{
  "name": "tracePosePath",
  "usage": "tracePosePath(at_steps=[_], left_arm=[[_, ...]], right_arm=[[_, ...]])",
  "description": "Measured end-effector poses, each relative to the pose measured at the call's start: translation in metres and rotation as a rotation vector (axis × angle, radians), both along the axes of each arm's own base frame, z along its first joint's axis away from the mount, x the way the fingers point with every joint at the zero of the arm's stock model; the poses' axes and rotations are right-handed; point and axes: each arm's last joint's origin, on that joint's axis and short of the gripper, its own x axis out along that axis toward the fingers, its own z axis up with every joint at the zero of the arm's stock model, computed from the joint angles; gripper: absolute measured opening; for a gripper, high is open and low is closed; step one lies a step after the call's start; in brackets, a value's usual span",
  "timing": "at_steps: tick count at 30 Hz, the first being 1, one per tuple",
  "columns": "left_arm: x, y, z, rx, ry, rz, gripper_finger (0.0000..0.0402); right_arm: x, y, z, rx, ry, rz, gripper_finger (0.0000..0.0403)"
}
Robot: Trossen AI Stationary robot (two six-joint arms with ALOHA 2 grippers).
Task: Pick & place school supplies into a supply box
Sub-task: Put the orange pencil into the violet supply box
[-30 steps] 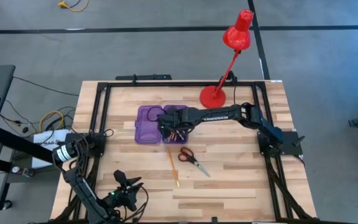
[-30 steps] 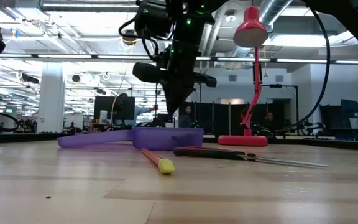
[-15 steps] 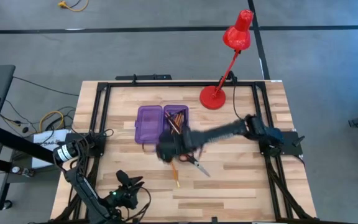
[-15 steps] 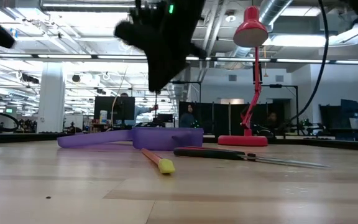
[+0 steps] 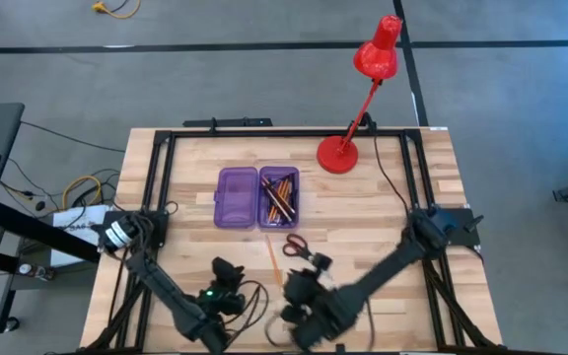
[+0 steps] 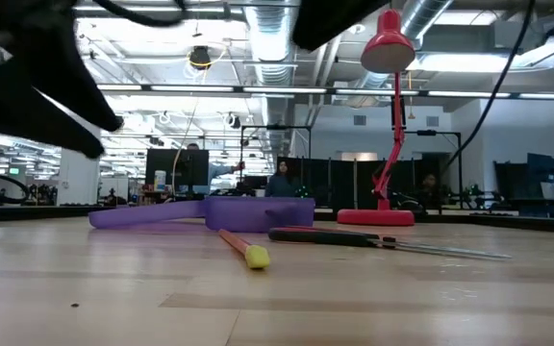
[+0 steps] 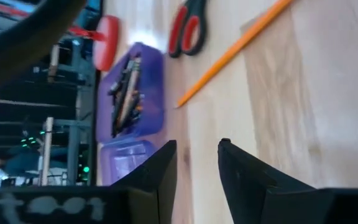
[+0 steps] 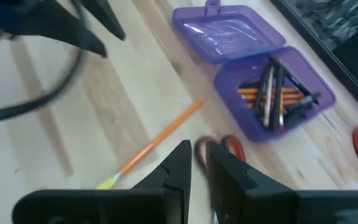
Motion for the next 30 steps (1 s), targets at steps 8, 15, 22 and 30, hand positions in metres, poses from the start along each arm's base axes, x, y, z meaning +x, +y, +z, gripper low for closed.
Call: tracePosePath(at_steps=[8, 15, 22, 30], left_arm=[[0.045, 0.012, 0.006, -0.098, 0.194, -0.084, 0.0096], [0.080, 0.037, 0.016, -0.183, 0.382, -0.190, 0.0095], [0.106, 0.064, 0.016, -0.204, 0.470, -0.325, 0.0095], [0.124, 0.088, 0.015, -0.283, 0.538, -0.451, 0.0095]], right_arm=[[-0.055, 0.048, 0.001, 0.001, -0.113, -0.035, 0.0043], [-0.097, 0.079, 0.002, 0.009, -0.159, 0.010, 0.0042], [-0.130, 0.104, 0.002, 0.029, -0.170, 0.091, 0.0042], [-0.150, 0.117, 0.002, 0.034, -0.169, 0.145, 0.0042]])
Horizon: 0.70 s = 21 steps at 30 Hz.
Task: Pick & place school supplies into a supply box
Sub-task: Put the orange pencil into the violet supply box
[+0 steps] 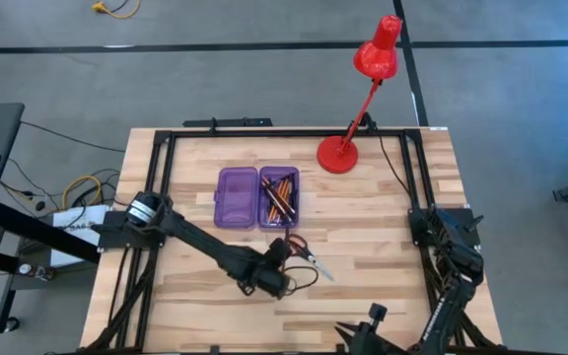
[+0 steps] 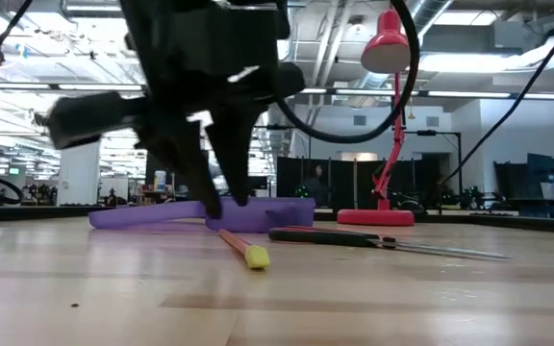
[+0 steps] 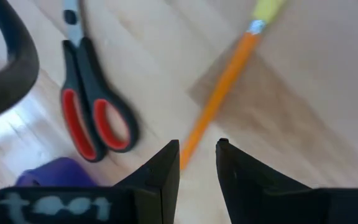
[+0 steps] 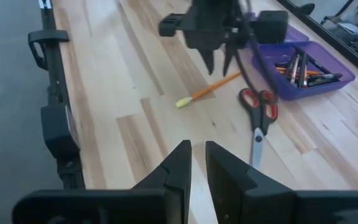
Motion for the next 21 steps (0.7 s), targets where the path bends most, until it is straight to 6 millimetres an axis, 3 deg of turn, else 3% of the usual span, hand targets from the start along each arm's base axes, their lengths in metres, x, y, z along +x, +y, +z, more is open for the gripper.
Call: tracePosePath(at_steps=[8, 21], left_arm=[[0.010, 0.015, -0.001, -0.076, 0.027, -0.081, 0.0095], [0.014, 0.023, -0.008, -0.131, 0.031, -0.182, 0.0095]], right_arm=[[-0.002, 0.001, 0.000, -0.001, 0.001, 0.005, 0.0042], [-0.001, 0.000, 0.000, -0.001, 0.001, 0.002, 0.0042]])
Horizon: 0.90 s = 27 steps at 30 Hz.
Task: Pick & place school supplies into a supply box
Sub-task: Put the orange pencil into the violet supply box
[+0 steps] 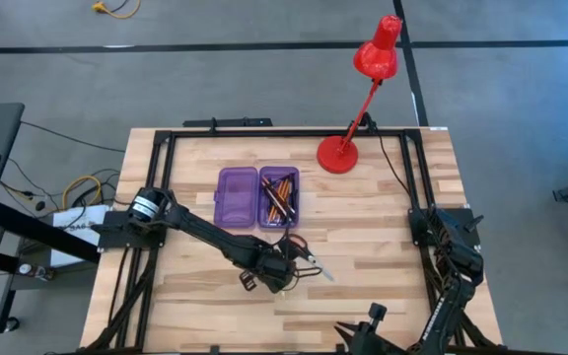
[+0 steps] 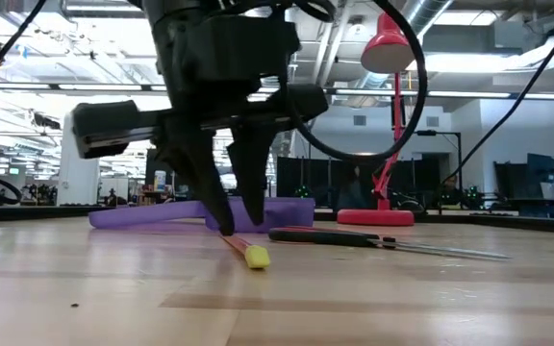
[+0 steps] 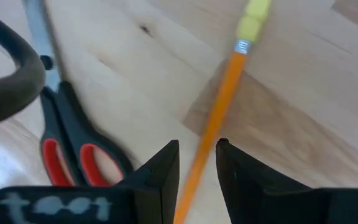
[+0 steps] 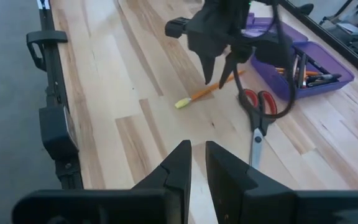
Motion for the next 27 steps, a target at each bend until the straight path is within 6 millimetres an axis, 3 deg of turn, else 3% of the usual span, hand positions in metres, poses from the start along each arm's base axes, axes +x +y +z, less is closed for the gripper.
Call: tracePosePath(at_steps=[9, 21, 27], left_arm=[[0.006, 0.018, 0.000, -0.097, 0.031, 0.016, 0.0095], [0.005, 0.020, -0.001, -0.094, 0.055, -0.051, 0.0095], [0.011, 0.019, -0.022, -0.090, 0.079, -0.062, 0.0095]], right_arm=[[0.000, 0.000, 0.000, 0.001, -0.001, 0.000, 0.0042], [0.002, -0.001, -0.012, -0.008, 0.005, -0.007, 0.0042], [0.001, -0.002, -0.015, 0.008, -0.003, -0.025, 0.0042]])
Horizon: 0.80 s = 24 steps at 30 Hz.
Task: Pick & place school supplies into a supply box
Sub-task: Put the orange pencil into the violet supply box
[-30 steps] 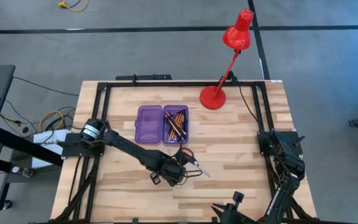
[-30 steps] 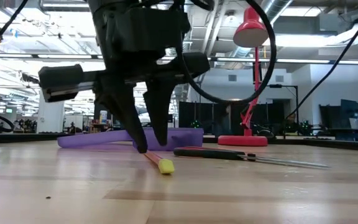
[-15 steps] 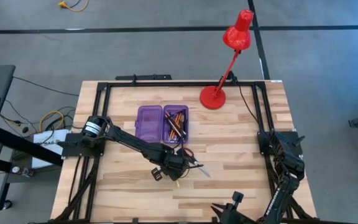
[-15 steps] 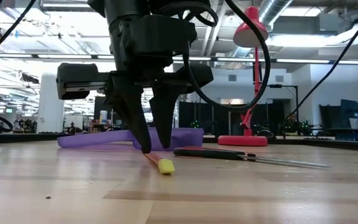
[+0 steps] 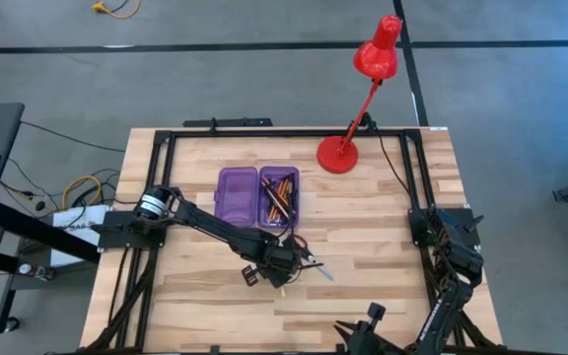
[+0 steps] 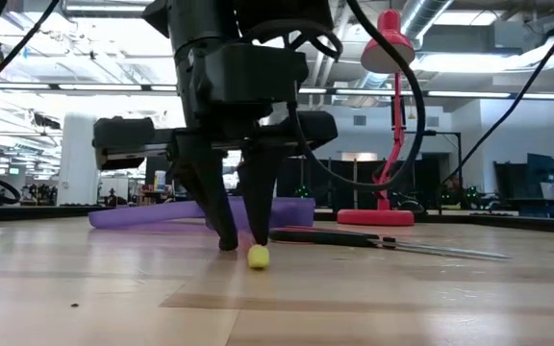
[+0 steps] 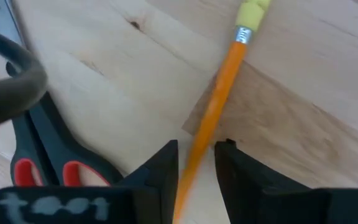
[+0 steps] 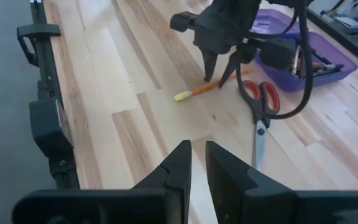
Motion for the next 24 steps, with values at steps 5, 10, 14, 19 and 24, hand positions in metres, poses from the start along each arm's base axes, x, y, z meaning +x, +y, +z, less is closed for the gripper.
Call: tracePosePath(at_steps=[5, 10, 14, 19, 24], left_arm=[[0.002, 0.004, -0.008, -0.018, 0.033, 0.099, 0.0090], [0.003, 0.009, -0.005, -0.048, 0.054, 0.168, 0.0060], [0.002, 0.008, -0.007, -0.045, 0.069, 0.176, 0.0020], [-0.004, -0.005, -0.010, -0.036, 0.080, 0.213, 0.0010], [-0.014, -0.028, -0.010, 0.075, 0.039, 0.229, 0.0005]], right_arm=[[-0.001, 0.001, 0.000, 0.012, -0.007, -0.007, 0.0042], [0.000, -0.001, 0.000, -0.002, 0.000, -0.006, 0.0042], [0.002, -0.003, 0.000, -0.006, 0.000, -0.013, 0.0042], [0.002, -0.002, 0.000, 0.000, -0.002, -0.010, 0.0042], [0.001, -0.001, 0.000, -0.002, 0.000, -0.006, 0.0042]])
